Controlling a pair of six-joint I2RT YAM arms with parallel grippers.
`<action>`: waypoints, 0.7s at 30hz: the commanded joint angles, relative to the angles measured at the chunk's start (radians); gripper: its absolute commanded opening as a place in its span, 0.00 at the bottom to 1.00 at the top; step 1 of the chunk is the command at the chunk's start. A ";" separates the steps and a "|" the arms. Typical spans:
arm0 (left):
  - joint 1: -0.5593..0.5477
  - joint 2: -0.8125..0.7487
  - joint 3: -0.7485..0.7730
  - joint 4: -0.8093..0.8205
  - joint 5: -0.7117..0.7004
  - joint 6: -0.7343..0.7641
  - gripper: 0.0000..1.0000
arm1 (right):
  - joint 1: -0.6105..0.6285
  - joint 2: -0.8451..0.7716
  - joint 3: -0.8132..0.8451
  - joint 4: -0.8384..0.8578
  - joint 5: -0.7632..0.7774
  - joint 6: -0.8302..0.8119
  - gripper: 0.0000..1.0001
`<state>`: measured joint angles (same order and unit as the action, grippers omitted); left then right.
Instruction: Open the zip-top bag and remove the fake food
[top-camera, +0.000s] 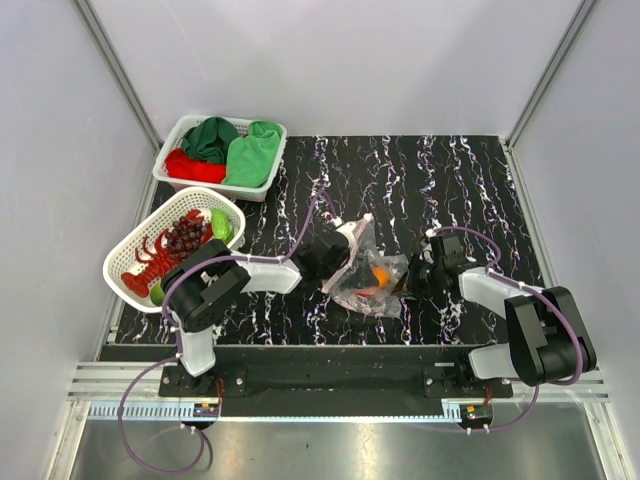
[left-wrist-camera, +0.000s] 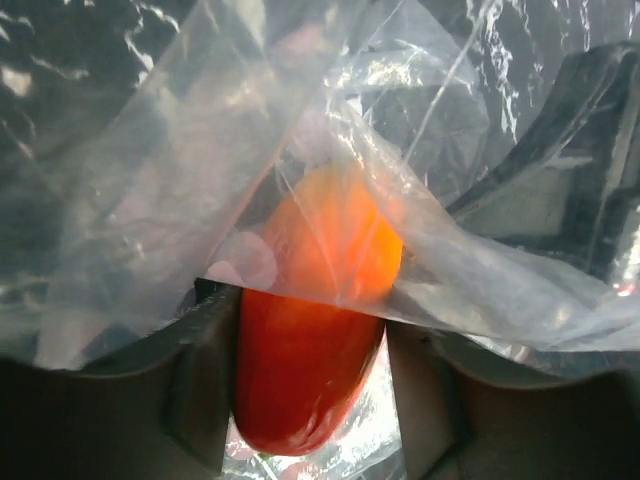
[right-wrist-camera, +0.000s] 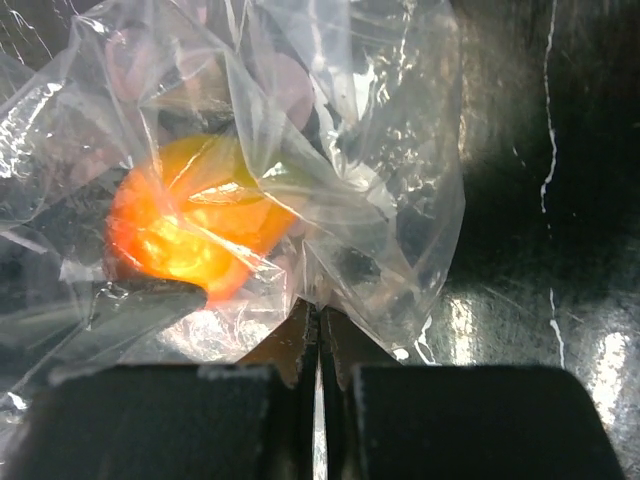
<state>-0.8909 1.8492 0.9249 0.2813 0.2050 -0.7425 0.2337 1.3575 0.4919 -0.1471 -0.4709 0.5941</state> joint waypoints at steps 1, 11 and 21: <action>0.003 -0.002 0.002 -0.022 -0.051 0.016 0.36 | 0.003 0.008 0.045 0.004 0.003 -0.022 0.00; 0.001 -0.338 -0.052 -0.174 -0.320 0.049 0.04 | 0.003 -0.037 0.034 -0.014 0.081 -0.013 0.00; 0.001 -0.629 -0.081 -0.430 -0.375 0.084 0.00 | -0.036 -0.044 0.100 -0.066 0.130 -0.023 0.00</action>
<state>-0.8921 1.3087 0.8707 -0.0181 -0.0921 -0.6876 0.2165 1.3273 0.5327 -0.2035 -0.3763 0.5907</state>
